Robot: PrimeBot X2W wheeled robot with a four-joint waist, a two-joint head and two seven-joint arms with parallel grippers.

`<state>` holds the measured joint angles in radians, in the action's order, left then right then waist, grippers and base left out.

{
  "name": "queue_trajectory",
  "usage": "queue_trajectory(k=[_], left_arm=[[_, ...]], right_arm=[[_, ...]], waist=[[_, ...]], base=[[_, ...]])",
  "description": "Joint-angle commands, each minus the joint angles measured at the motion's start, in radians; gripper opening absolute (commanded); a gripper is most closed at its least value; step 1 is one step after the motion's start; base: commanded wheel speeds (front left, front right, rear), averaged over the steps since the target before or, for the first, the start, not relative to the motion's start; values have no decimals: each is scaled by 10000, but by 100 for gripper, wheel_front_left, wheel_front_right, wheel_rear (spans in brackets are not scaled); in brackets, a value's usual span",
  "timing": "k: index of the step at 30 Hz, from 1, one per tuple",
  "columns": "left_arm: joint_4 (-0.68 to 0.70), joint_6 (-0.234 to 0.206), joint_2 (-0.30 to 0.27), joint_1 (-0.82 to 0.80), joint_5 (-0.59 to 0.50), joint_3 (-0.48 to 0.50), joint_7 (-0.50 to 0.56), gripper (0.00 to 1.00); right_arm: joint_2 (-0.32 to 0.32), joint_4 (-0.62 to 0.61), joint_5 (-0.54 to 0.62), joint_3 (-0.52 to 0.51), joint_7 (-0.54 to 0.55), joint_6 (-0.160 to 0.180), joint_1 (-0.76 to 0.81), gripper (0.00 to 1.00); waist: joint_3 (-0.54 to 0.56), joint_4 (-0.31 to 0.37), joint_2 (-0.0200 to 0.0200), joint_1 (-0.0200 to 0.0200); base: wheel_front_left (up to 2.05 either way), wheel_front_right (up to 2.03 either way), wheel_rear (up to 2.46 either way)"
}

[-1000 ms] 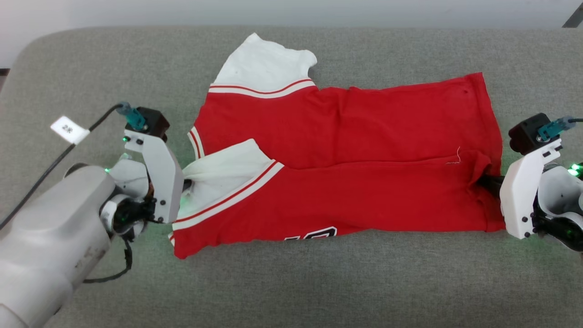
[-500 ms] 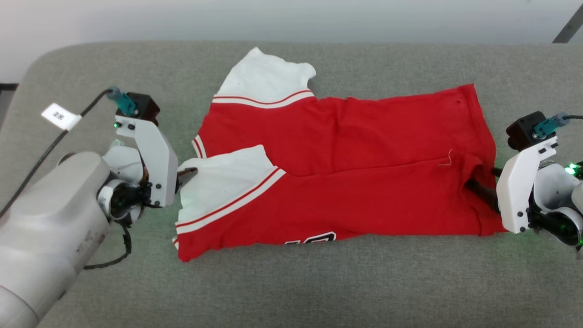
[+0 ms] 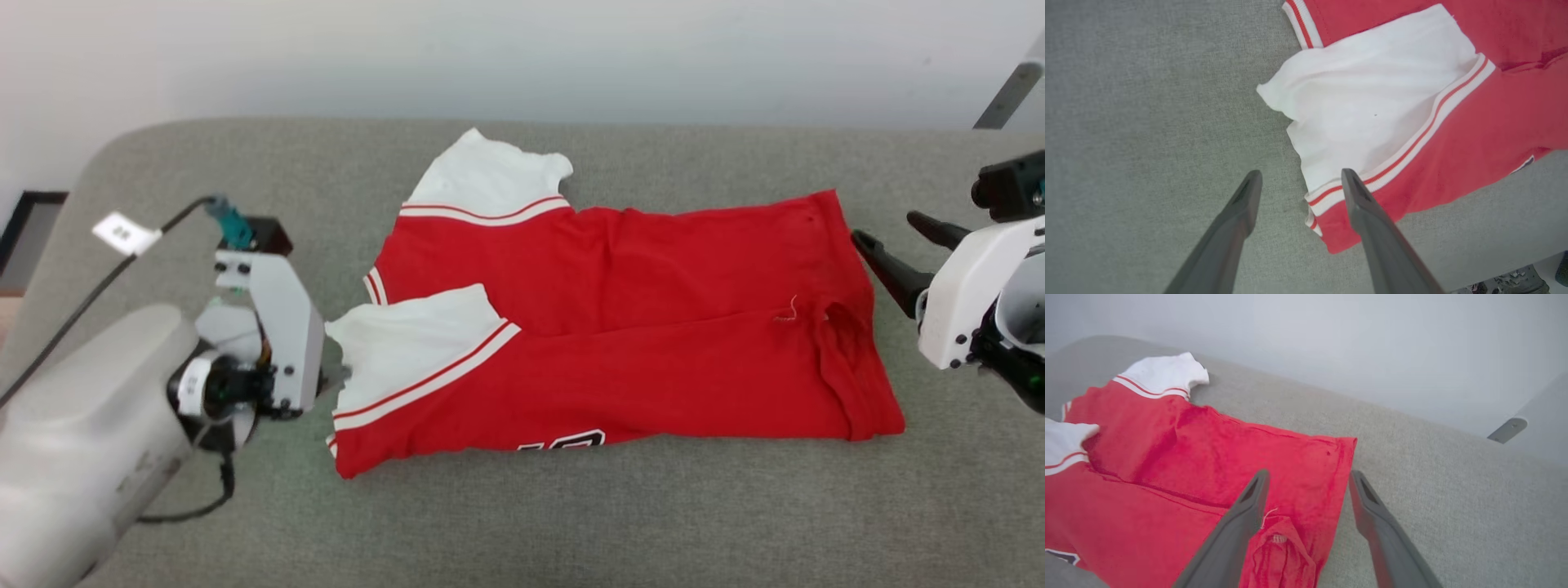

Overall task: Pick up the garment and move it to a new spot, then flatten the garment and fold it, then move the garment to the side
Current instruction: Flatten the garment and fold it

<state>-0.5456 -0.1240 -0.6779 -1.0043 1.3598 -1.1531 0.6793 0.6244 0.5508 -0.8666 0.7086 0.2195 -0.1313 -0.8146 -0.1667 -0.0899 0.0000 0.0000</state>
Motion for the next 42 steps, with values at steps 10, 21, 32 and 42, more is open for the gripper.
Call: queue_trajectory(k=[10, 21, 32, 42], left_arm=[[1483, -974, -700, 1217, 471, -88, 247, 100], [1046, -753, -600, 1991, 691, -13, -353, 100], [-228, 112, 27, 2113, 875, -26, -451, 0], [-950, 614, 405, 1526, 680, 92, -669, 0]], right_arm=[[-457, -1172, 1112, -2423, -968, 11, 1579, 100], [-1392, -4020, 2795, -5735, 532, 11, 4047, 100], [-2443, -6454, 3559, -7357, 3501, 10, 5795, 100], [-2817, -5994, 3692, -7286, 5693, 10, 5446, 100]], waist=[[540, 414, 0, 0], [324, 845, 0, 0], [76, 919, 0, 0], [-367, 620, 0, 0]], base=[[0, 0, 0], [0, 0, 0], [0, 0, 0], [0, 0, 0]])
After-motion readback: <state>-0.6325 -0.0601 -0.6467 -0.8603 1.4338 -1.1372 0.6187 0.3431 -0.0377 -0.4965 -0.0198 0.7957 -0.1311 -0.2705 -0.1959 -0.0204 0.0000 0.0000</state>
